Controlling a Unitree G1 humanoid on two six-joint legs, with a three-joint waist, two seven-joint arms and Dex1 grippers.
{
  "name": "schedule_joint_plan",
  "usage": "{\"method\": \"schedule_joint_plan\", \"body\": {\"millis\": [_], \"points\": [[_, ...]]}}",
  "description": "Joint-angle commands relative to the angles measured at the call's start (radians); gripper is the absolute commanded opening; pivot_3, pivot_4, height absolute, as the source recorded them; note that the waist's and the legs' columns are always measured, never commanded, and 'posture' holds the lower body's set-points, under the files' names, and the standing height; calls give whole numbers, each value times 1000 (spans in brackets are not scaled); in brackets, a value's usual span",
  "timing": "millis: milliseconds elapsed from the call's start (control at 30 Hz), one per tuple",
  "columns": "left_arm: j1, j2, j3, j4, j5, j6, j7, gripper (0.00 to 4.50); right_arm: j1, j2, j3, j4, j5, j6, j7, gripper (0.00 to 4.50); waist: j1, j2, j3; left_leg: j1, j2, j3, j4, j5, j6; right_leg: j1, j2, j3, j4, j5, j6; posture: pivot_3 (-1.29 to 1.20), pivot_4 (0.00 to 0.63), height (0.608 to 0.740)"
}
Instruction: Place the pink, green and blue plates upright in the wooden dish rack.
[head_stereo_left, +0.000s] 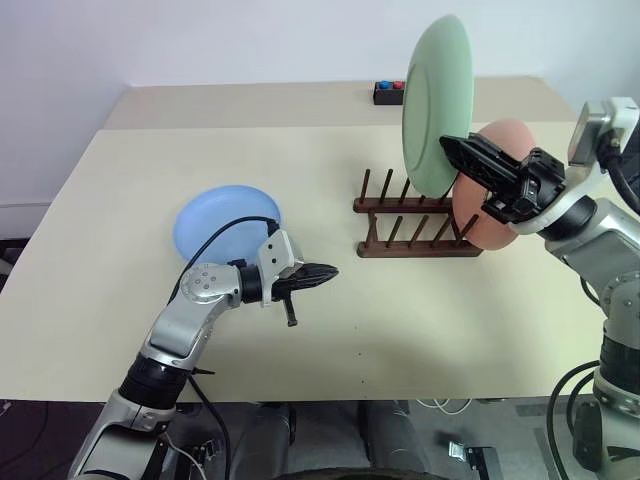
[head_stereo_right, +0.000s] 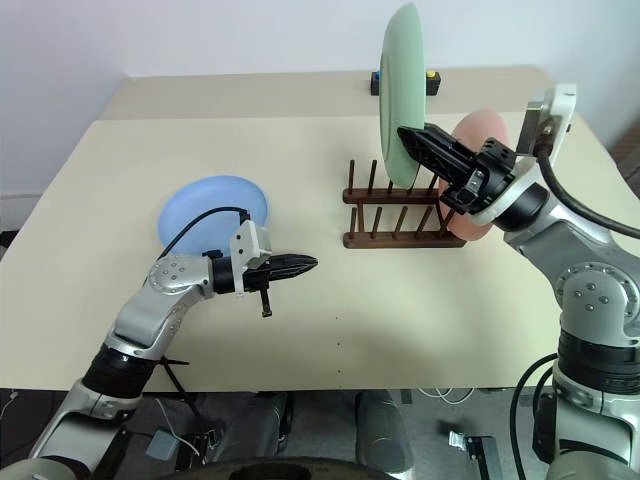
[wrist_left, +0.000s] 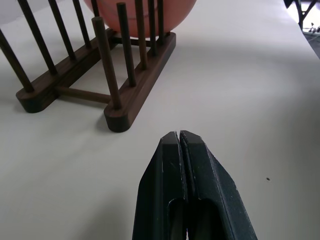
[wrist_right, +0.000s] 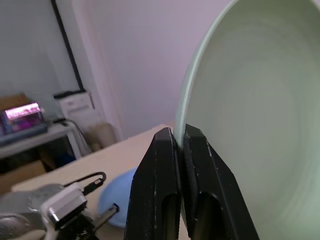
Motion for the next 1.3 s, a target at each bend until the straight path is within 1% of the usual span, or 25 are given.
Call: {"method": "schedule_joint_plan", "body": {"millis": [33,200,367,567,933,1133,1300], "points": [[-1,7,12,-41,-7,-8,3,0,8,11,-36,5,18,3,-6,24,0,0,0,0,0,0,0,0,0,0,0,0,0,0,0,0,150,740],[-3,9,12,-38,-8,-9,2,0,28,20,-38,21,-1,-1,-6,24,0,0,0,0,0,0,0,0,0,0,0,0,0,0,0,0,150,740],[-3,10,10,-40,-9,-6,-1,0,21,22,-74,12,40,1,-11,24,0,0,0,0,0,0,0,0,0,0,0,0,0,0,0,0,150,740],[-3,11,9,-40,-10,-6,-3,0,9,8,-94,25,38,6,-15,24,0,0,0,0,0,0,0,0,0,0,0,0,0,0,0,0,150,740],[-1,8,5,-42,-7,-7,1,0,41,18,-77,64,1,21,10,24,0,0,0,0,0,0,0,0,0,0,0,0,0,0,0,0,150,740],[0,10,5,-44,-6,-6,2,0,48,18,-93,102,-8,21,23,24,-1,0,0,0,0,0,0,0,0,0,0,0,0,0,0,0,150,740],[-3,12,6,-39,-5,-7,-1,0,84,28,-88,99,-17,21,25,24,0,0,0,0,0,0,0,0,0,0,0,0,0,0,0,0,150,740]]}}
